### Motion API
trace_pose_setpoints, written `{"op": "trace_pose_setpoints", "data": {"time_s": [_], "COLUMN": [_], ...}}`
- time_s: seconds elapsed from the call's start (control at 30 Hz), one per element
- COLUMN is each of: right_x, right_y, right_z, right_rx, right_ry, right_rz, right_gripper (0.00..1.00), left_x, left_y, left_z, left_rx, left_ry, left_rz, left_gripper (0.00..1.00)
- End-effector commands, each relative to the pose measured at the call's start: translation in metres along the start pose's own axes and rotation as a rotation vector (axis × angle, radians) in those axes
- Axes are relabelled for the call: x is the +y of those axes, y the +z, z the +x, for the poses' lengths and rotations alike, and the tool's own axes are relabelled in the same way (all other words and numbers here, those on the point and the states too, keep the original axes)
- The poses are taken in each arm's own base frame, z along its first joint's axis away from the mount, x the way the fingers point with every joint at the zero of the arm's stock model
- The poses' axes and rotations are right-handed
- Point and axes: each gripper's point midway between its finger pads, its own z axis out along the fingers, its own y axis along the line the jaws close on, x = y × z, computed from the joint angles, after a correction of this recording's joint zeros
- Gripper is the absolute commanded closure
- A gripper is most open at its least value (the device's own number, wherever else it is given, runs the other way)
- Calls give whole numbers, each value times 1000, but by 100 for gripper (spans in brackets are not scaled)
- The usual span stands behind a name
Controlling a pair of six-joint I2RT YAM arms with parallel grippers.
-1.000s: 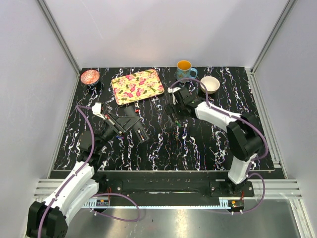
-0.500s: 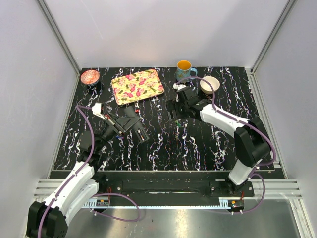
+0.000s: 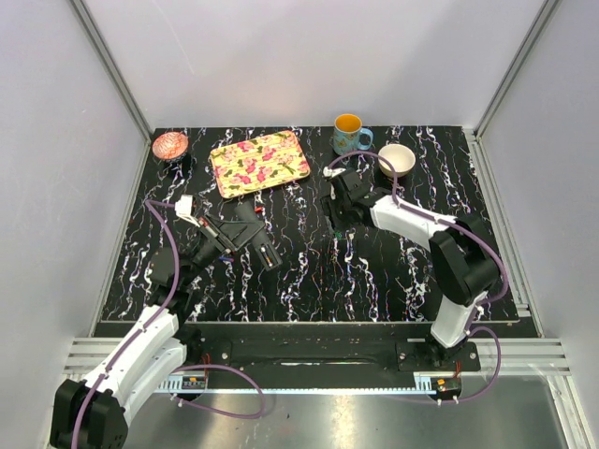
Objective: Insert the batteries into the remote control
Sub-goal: Adjust the battery at the center of the board.
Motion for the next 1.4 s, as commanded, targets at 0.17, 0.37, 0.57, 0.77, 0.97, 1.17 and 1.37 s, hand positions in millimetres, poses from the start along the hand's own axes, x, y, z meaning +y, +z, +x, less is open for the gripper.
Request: {"op": "trace_pose_setpoints", "data": {"time_s": [0.17, 0.37, 0.57, 0.77, 0.97, 1.17, 1.37], "right_x": [-4, -4, -5, -9, -14, -18, -14], "right_y": [16, 24, 33, 37, 39, 39, 35], "right_z": [11, 17, 29, 32, 33, 37, 32], "right_rx": [52, 76, 118, 131, 134, 152, 139], "right_ry": [-48, -68, -72, -78, -80, -71, -69], "right_rz": [2, -8, -6, 12, 39, 64, 46], "right_gripper": [45, 58, 61, 64, 84, 100, 100], "left_x": [-6, -3, -4, -2, -3, -3, -3], "left_y": [-3, -2, -2, -2, -2, -2, -3], "left_z": [-1, -1, 0, 1, 0, 0, 1], "left_rx": [-24, -16, -15, -12, -14, -12, -13], "left_ry": [16, 12, 12, 10, 12, 11, 9], "left_rz": [39, 38, 45, 42, 44, 43, 46], "left_gripper": [100, 100, 100, 100, 100, 100, 100]}}
